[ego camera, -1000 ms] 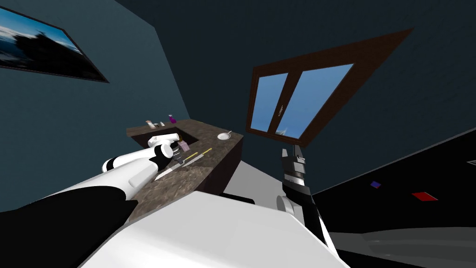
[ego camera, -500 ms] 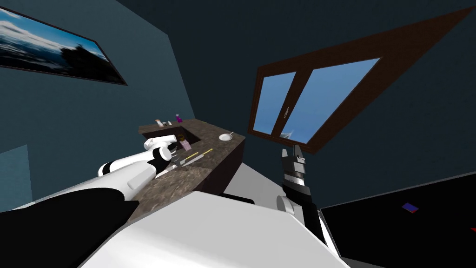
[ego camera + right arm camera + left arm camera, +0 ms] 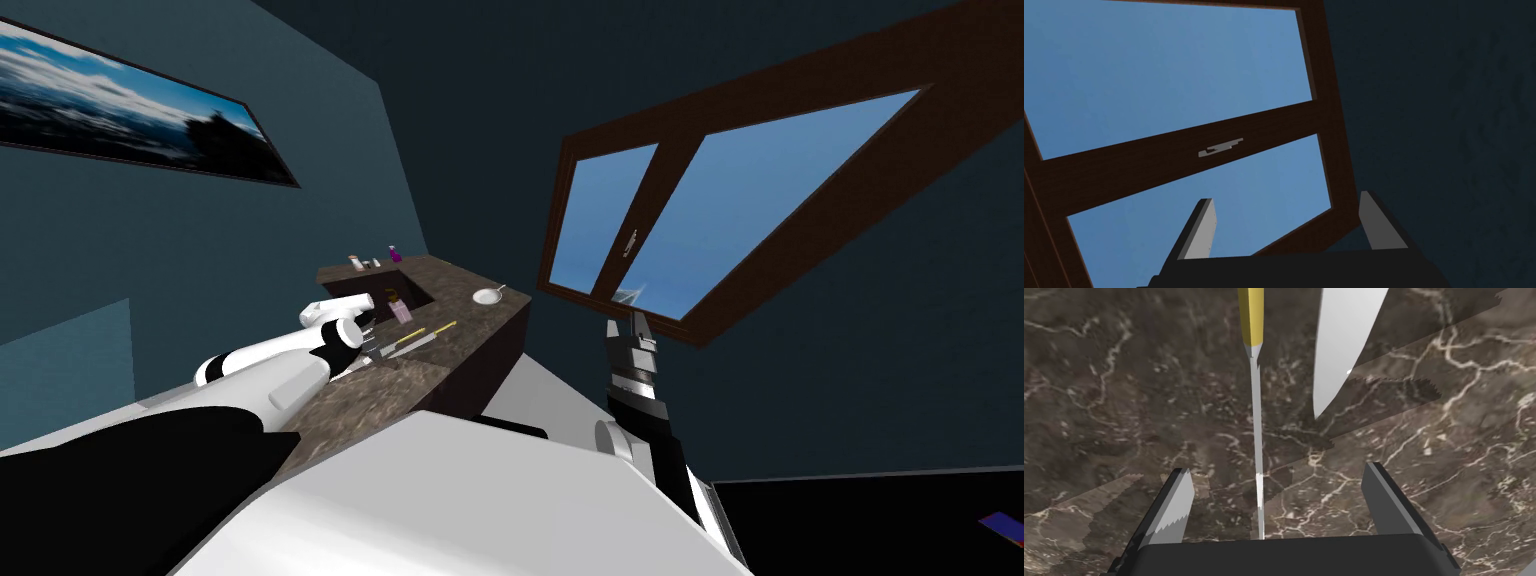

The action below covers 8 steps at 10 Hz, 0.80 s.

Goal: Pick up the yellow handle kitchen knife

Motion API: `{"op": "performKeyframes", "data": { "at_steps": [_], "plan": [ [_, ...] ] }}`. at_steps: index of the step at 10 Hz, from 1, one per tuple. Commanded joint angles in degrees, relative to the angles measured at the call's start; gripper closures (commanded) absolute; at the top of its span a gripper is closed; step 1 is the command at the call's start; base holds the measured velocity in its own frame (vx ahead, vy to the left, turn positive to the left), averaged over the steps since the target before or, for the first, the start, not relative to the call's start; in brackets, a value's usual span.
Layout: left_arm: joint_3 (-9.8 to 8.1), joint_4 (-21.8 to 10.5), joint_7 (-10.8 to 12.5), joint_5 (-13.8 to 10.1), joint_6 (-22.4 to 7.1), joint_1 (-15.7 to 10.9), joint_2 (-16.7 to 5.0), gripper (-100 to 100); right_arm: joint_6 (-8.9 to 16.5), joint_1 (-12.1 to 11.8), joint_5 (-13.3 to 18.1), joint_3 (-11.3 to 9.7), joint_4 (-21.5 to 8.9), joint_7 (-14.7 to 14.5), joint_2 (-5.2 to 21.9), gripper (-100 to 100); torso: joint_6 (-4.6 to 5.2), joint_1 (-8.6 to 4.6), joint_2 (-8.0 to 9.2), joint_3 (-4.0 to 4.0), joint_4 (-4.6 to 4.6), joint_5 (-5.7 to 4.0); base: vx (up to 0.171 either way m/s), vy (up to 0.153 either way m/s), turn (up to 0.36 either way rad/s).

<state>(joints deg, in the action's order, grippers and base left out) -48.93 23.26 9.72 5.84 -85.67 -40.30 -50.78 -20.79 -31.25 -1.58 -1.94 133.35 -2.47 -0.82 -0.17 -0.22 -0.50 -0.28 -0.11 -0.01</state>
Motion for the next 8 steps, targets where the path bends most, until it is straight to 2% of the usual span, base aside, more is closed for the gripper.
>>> {"op": "performKeyframes", "data": {
  "at_steps": [1, 2, 3, 4, 8],
  "plan": [
    [-0.63, -0.4, -2.4, -0.3, 0.9, 0.9, -0.4, -100, 0.0, 0.0, 0.0, 0.0, 0.0, 0.0, 0.0, 0, 0.0, 0.0, 0.0, 0.0, 0.0, 0.0, 0.103, -0.085, 0.181],
    [-1.09, -0.2, -3.9, -0.5, 1.2, 1.6, -0.6, -100, 0.0, 0.0, 0.0, 0.0, 0.0, 0.0, 0.0, 0, 0.0, -0.04, -0.04, -0.02, -0.01, -0.01, 0.12, -0.092, 0.152],
    [-0.64, -1.7, -2.8, -0.2, 1.4, 0.6, -1.1, -100, 0.0, 0.0, 0.0, 0.0, 0.0, 0.0, 0.0, 0, 0.02, -0.07, -0.11, -0.06, -0.02, -0.02, 0.052, -0.044, 0.037],
    [-0.65, -2.0, -3.1, -0.2, 1.8, 0.5, -1.2, 100, 0.0, 0.0, 0.0, 0.0, 0.0, 0.0, 0.0, 0, 0.06, 0.07, 0.05, 0.01, 0.0, 0.0, 0.009, -0.008, -0.006],
    [-0.63, -1.8, -3.1, -0.2, 1.9, 0.4, -1.4, 100, 0.0, 0.0, 0.0, 0.0, 0.0, 0.0, 0.0, 0, 0.03, 0.31, 0.29, 0.12, -0.03, 0.25, 0.002, 0.001, 0.0]
  ]
}}
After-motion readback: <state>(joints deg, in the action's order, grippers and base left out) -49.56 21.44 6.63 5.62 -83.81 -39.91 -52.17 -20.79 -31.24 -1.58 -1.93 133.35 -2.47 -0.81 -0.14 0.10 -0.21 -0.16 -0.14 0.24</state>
